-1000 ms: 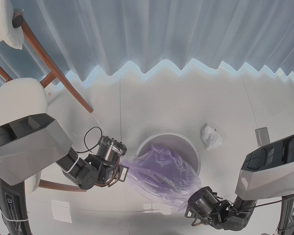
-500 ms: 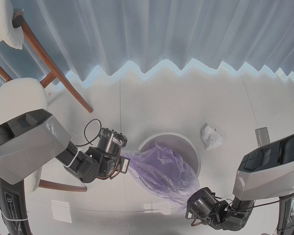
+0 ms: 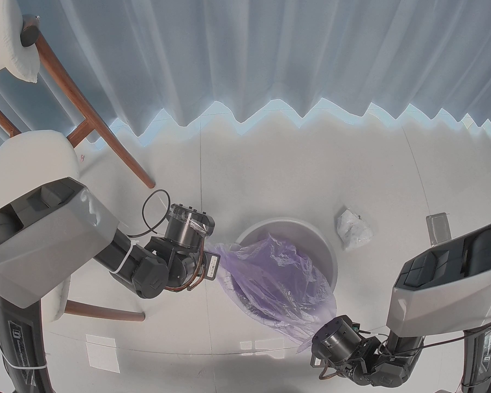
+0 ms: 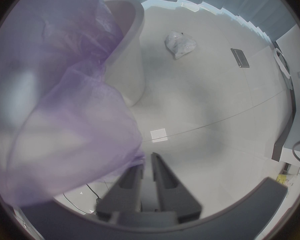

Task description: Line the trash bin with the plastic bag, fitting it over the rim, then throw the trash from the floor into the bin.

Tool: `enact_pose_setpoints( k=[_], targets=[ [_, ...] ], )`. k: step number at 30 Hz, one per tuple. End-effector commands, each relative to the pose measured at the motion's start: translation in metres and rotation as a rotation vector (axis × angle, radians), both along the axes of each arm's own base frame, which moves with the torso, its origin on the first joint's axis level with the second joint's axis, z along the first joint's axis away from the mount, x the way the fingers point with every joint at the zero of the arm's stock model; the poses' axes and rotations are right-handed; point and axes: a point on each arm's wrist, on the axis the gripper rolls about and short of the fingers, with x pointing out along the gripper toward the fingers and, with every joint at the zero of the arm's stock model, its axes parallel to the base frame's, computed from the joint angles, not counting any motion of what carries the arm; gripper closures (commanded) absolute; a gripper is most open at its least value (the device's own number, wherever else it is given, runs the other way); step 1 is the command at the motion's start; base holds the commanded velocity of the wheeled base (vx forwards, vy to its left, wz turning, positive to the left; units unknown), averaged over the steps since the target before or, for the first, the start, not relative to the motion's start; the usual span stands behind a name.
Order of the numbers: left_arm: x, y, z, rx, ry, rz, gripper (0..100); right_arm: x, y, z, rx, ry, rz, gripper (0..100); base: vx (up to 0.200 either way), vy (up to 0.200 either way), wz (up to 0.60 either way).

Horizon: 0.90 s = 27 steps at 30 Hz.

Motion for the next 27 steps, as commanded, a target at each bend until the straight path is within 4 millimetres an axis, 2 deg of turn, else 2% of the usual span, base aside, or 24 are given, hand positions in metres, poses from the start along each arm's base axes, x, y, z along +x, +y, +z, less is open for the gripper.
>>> enact_pose_setpoints(
  k=[1, 5, 6, 7, 9, 14, 15, 18, 23, 27],
  targets=[
    [-0.002, -0.002, 0.0, 0.0, 0.0, -0.005, 100, -0.002, 0.0, 0.0, -0.001, 0.002, 0.009, 0, 0.0, 0.0, 0.0],
    [-0.004, -0.004, 0.0, 0.0, 0.002, -0.012, 100, -0.017, -0.002, 0.006, -0.009, 0.009, 0.047, 0, 0.0, 0.0, 0.0],
    [-0.007, -0.006, 0.0, 0.0, 0.005, -0.019, 100, -0.032, -0.003, 0.016, -0.002, 0.005, 0.085, 0, 0.0, 0.0, 0.0],
    [-0.007, -0.006, 0.0, 0.0, 0.005, -0.019, 100, -0.032, -0.003, 0.016, -0.002, 0.005, 0.085, 0, 0.0, 0.0, 0.0],
    [-0.009, -0.009, 0.001, 0.0, 0.002, -0.027, 100, -0.054, -0.005, 0.03, 0.016, -0.006, 0.152, 0, 0.0, 0.0, 0.0],
    [-0.007, -0.011, 0.005, -0.007, -0.015, -0.029, 100, -0.077, -0.009, 0.049, 0.048, -0.029, 0.231, 0, 0.0, 0.0, 0.0],
    [-0.008, -0.01, 0.005, -0.006, -0.015, -0.028, 0, -0.079, -0.012, 0.051, 0.048, -0.033, 0.234, 0, 0.0, 0.0, 0.0],
    [-0.01, -0.009, 0.006, -0.005, -0.014, -0.026, 0, -0.081, -0.017, 0.054, 0.04, -0.047, 0.224, 0, 0.0, 0.0, 0.0],
    [-0.023, -0.001, 0.018, -0.011, -0.02, -0.028, 0, -0.094, -0.04, 0.07, 0.06, -0.075, 0.226, 0, 0.0, 0.0, 0.0],
    [-0.033, 0.006, 0.029, -0.012, -0.031, -0.032, 0, -0.097, -0.045, 0.084, 0.109, -0.121, 0.243, 0, 0.0, 0.0, 0.0]
  ],
)
